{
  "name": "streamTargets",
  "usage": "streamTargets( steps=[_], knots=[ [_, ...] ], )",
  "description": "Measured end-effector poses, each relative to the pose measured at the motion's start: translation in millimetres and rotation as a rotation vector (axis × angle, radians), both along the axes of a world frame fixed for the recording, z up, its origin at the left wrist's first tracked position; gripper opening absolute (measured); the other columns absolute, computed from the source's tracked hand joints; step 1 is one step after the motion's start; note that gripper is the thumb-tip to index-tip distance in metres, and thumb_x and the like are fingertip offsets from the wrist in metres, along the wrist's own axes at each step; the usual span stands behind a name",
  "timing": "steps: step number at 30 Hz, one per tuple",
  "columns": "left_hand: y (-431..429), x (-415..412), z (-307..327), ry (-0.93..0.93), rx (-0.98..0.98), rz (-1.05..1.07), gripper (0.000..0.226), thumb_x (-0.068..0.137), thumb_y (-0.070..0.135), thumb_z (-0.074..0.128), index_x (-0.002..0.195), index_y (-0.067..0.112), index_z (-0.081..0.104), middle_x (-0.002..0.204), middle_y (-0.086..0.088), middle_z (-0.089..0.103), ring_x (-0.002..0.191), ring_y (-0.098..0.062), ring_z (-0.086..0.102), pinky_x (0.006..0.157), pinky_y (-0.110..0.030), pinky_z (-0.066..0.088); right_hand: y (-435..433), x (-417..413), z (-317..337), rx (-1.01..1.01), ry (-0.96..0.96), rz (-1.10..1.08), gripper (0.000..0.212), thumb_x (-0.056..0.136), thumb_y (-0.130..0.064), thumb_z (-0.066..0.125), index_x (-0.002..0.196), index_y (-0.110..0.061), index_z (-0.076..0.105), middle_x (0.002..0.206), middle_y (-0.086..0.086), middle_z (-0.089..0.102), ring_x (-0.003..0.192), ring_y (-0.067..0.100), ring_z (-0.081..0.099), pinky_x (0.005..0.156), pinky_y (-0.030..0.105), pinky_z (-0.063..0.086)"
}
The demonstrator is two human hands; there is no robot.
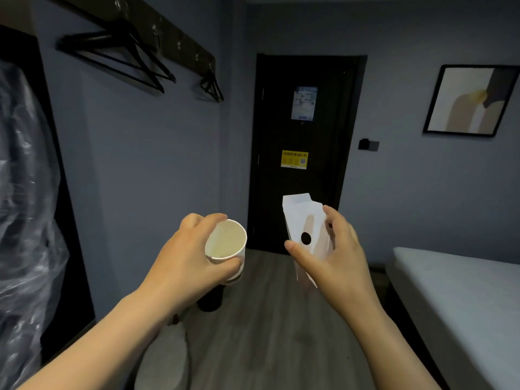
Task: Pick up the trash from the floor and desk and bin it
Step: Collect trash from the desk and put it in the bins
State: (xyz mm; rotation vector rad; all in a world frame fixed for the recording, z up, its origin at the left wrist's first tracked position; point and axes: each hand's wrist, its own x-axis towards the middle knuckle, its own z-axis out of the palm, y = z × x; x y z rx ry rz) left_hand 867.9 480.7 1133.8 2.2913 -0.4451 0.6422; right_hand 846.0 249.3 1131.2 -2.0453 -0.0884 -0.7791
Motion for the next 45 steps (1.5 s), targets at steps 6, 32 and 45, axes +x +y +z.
streamTargets(
  steps=[6,32,45],
  knots=[
    [6,119,-10,0.02,-0.011,0.023,0.064,0.069,0.053,0.067,0.127,0.046,0.041,0.11,0.02,0.039,0.097,-0.004,0.048,0.068,-0.009,0.035,5,118,-7,-0.017,0.003,0.005,0.083,0.071,-0.051,0.072,0.142,-0.039,0.031,0.14,-0.017,0.038,0.123,0.002,0.04,0.099,0.032,0.045],
    [-38,572,-41,0.159,0.016,0.199,0.066,0.072,0.047,0.07,0.131,0.039,0.04,0.114,0.014,0.039,0.098,-0.009,0.046,0.075,-0.021,0.04,-44,606,-48,-0.004,0.102,0.104,0.083,0.07,-0.052,0.075,0.14,-0.038,0.033,0.141,-0.017,0.038,0.118,0.002,0.04,0.095,0.03,0.046],
    [-38,723,-84,0.283,0.065,0.296,0.07,0.07,0.044,0.074,0.13,0.036,0.039,0.117,0.015,0.04,0.1,-0.008,0.044,0.076,-0.022,0.038,-49,780,-104,-0.048,0.202,0.213,0.082,0.069,-0.058,0.072,0.138,-0.035,0.036,0.138,-0.015,0.043,0.113,0.001,0.04,0.083,0.022,0.041]
  ],
)
